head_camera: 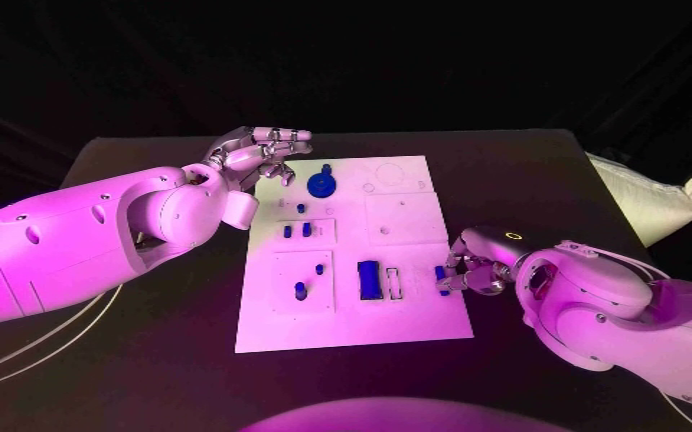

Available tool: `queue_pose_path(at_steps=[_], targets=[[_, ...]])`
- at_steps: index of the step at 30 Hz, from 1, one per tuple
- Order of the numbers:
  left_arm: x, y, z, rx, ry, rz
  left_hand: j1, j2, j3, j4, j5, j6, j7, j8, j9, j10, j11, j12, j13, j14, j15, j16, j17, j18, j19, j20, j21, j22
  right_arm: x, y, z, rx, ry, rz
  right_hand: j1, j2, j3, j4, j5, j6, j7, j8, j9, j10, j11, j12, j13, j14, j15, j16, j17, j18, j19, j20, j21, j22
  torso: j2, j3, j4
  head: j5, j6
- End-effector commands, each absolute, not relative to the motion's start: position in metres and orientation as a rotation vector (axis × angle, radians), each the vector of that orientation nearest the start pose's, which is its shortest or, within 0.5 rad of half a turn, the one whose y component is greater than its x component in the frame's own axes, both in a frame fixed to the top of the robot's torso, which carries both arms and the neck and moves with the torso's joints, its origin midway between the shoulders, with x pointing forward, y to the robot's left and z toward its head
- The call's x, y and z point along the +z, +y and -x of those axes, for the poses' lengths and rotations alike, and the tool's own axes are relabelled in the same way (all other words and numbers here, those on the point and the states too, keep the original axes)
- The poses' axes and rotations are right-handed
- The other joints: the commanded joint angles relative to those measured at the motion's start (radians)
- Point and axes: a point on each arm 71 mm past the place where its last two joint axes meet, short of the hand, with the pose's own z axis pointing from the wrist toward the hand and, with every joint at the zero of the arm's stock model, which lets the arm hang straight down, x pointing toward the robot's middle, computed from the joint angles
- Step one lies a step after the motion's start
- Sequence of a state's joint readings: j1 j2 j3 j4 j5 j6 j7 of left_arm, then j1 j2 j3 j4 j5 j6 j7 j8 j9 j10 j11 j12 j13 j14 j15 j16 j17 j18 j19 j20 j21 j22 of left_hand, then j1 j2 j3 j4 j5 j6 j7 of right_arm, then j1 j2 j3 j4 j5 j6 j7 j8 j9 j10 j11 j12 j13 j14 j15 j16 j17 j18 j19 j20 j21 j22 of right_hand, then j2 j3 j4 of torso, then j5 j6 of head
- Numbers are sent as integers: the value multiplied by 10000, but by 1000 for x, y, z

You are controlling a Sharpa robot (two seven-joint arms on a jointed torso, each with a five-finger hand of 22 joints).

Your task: Assemble the parts on the task board

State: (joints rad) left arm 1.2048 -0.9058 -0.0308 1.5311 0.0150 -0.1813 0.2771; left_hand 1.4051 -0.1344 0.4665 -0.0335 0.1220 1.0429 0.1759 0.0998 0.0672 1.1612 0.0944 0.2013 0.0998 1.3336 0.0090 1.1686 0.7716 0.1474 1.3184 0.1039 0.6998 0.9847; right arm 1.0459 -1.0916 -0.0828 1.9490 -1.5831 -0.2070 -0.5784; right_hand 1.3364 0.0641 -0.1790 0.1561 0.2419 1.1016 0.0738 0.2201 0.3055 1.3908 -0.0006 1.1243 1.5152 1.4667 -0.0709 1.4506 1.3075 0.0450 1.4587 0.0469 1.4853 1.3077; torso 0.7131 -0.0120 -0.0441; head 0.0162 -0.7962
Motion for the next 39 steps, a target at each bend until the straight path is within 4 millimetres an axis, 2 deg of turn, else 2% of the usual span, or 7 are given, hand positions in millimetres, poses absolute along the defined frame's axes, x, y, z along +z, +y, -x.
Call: queue_pose_path(at_steps=[1, 7, 11, 20, 26, 34, 39], targets=[[-178, 229, -486, -15919, 15495, 11646, -22, 108, -39, -11, -1, -84, 14, 22, 3, -61, 18, 52, 14, -84, -16, 21, -3, 112, -41, -9, -33, -11, -237, -216, -367, 3088, 20075, 1096, 23, 0, 18, -3, -60, 75, -34, -65, 20, 21, -50, 15, -2649, 629, 27, -36, 496, -41, -41, 3, -65, 1094, -2, -8, 1, 2, -14], [-179, 229, -486, -15913, 15497, 11651, -22, 108, -39, -11, -1, -84, 14, 22, 3, -61, 18, 52, 14, -84, -16, 21, -3, 112, -41, -9, -33, -11, -240, -214, -369, 2615, 19874, 1932, 527, 56, 236, -278, -214, 89, -65, -105, 46, -1, -87, -72, -2681, 629, -12, -55, 485, -38, -46, -29, -79, 1086, -5, -4, 0, 16, -32], [-179, 229, -486, -15912, 15502, 11654, -22, 108, -39, -11, -1, -84, 14, 22, 3, -61, 18, 52, 14, -84, -16, 21, -3, 112, -41, -9, -33, -11, -245, -209, -372, 2143, 19634, 2768, 1246, 328, 826, -660, -1692, 102, -84, -177, 66, -36, -110, -192, -2724, 631, -39, -65, 497, -41, -43, -73, -89, 1091, -10, -7, 14, 20, -32], [-179, 230, -486, -15889, 15516, 11676, -22, 108, -39, -11, -1, -84, 14, 22, 3, -61, 18, 52, 14, -84, -16, 21, -3, 112, -41, -9, -33, -11, -256, -202, -372, 1637, 19736, 3684, 1330, 310, 1001, -738, -1767, 95, -75, -214, 69, -60, -105, -261, -2756, 628, -33, -81, 482, -35, -66, -69, -113, 1061, -5, -6, 6, 61, -42], [-179, 230, -485, -15903, 15558, 11682, -25, 108, -42, -10, -2, -86, 15, 23, 3, -65, 19, 55, 15, -85, -15, 20, -7, 112, -42, -9, -36, -13, -259, -199, -372, 1408, 19847, 4085, 1266, 186, 1066, -742, -1721, 72, -44, -257, 69, -112, -78, -366, -2810, 618, -11, -112, 445, -25, -96, -56, -142, 1023, -5, -10, -6, 47, -34], [-180, 230, -485, -15907, 15586, 11687, -39, 110, -50, -6, -3, -94, 19, 25, 3, -79, 23, 67, 16, -93, -13, 18, -23, 114, -47, -6, -47, -17, -262, -196, -373, 1337, 19974, 4247, 1408, -34, 1794, -1019, -594, 119, -30, -356, 95, -157, -75, -469, -2821, 624, -3, -124, 471, -23, -96, -43, -160, 1022, -7, -3, 9, 17, -34], [-180, 230, -485, -15915, 15597, 11686, -39, 110, -50, -6, -3, -94, 19, 25, 3, -79, 23, 67, 16, -93, -13, 18, -23, 114, -47, -6, -47, -17, -263, -197, -373, 1699, 20236, 3571, 1313, -5, 2287, -1023, -89, 82, -23, -404, 121, -129, -81, -472, -2808, 631, -6, -120, 492, -28, -77, -44, -150, 1045, -9, -4, 4, 15, -48]])
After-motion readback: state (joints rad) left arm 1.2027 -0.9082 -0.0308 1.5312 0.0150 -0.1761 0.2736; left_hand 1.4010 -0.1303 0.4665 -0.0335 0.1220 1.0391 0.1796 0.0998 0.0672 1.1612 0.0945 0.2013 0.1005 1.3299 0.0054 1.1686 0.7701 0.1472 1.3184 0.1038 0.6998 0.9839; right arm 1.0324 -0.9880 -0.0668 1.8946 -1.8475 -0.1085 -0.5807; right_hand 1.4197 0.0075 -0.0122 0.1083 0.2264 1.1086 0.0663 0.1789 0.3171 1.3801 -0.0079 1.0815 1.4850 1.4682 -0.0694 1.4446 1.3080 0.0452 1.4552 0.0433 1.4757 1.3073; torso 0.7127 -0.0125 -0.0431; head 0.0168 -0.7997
